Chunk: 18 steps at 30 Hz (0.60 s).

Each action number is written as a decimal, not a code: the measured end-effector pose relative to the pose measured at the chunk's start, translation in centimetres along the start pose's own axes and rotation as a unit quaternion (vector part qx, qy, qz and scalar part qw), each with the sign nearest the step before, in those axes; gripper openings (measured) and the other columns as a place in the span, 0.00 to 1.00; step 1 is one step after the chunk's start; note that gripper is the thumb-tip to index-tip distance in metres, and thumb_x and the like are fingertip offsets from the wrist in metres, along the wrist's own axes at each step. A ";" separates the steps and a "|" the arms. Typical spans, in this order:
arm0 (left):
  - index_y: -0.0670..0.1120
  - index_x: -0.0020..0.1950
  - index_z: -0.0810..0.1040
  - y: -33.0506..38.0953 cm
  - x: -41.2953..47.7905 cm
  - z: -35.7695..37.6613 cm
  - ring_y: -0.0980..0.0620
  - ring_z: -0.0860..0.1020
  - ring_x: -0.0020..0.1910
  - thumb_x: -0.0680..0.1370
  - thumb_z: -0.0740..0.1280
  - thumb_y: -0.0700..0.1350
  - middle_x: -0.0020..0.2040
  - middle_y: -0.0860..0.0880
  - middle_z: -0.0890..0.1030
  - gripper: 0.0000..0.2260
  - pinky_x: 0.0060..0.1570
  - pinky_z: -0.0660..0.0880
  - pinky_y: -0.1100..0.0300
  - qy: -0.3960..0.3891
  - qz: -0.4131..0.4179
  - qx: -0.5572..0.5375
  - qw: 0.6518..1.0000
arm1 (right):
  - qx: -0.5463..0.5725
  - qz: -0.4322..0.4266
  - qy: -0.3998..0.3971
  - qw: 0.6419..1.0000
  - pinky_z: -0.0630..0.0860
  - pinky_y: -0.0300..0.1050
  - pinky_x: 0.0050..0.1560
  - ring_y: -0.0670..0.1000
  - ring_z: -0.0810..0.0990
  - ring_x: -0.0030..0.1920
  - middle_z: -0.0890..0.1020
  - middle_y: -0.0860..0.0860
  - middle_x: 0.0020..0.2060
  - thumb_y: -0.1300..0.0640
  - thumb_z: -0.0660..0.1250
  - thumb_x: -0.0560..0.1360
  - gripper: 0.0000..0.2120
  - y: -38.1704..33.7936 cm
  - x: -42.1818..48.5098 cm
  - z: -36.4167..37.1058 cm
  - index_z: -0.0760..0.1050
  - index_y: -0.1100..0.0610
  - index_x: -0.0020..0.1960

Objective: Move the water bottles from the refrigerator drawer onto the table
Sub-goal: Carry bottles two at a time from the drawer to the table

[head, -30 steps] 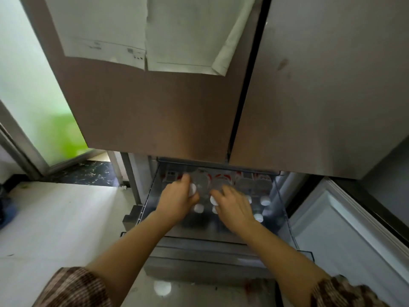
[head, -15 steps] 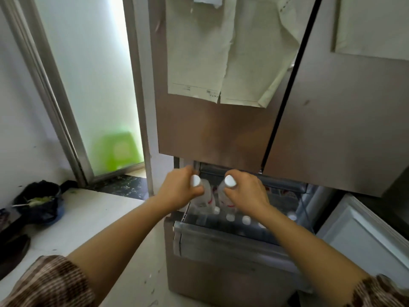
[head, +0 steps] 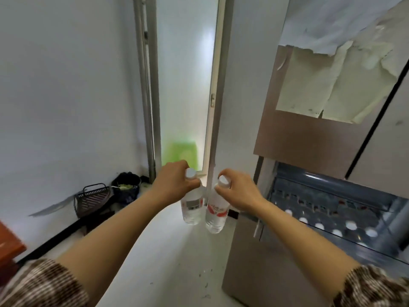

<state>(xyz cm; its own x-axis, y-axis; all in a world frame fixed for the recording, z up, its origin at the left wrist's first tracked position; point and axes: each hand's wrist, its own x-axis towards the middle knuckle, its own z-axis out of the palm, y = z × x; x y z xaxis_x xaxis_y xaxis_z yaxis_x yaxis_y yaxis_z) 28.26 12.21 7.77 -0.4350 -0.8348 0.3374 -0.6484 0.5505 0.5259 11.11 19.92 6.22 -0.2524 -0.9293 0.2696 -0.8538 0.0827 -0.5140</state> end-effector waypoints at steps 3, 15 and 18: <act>0.41 0.41 0.76 -5.4 -3.8 -3.0 0.45 0.77 0.38 0.70 0.70 0.51 0.37 0.45 0.78 0.13 0.37 0.73 0.52 -0.014 -0.038 0.038 0.998 | 0.010 -0.027 -0.058 0.998 0.75 0.46 0.48 0.51 0.77 0.49 0.81 0.52 0.54 0.52 0.66 0.73 0.15 -4.4 -0.3 5.2 0.76 0.51 0.59; 0.47 0.36 0.71 -26.5 -15.5 -15.4 0.51 0.72 0.34 0.71 0.67 0.53 0.35 0.50 0.74 0.12 0.28 0.62 0.58 0.018 -0.236 0.137 0.962 | 0.052 -0.205 -0.261 0.942 0.75 0.44 0.44 0.50 0.78 0.47 0.79 0.47 0.48 0.54 0.70 0.72 0.13 -24.7 1.8 23.9 0.76 0.49 0.56; 0.49 0.43 0.75 -32.3 -17.1 -18.8 0.50 0.77 0.39 0.71 0.66 0.56 0.39 0.51 0.79 0.11 0.36 0.75 0.54 0.009 -0.276 0.148 0.950 | 0.054 -0.255 -0.295 0.919 0.79 0.46 0.47 0.49 0.79 0.48 0.80 0.47 0.49 0.52 0.70 0.71 0.13 -30.0 3.2 28.6 0.76 0.48 0.55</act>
<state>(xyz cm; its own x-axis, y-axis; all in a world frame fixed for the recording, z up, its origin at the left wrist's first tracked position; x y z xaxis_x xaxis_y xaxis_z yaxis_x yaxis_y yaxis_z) 68.34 8.51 -0.26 0.0303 -0.9956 0.0884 -0.9228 0.0061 0.3851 48.94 4.16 -0.79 0.4859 -0.8736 0.0260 -0.7343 -0.4241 -0.5301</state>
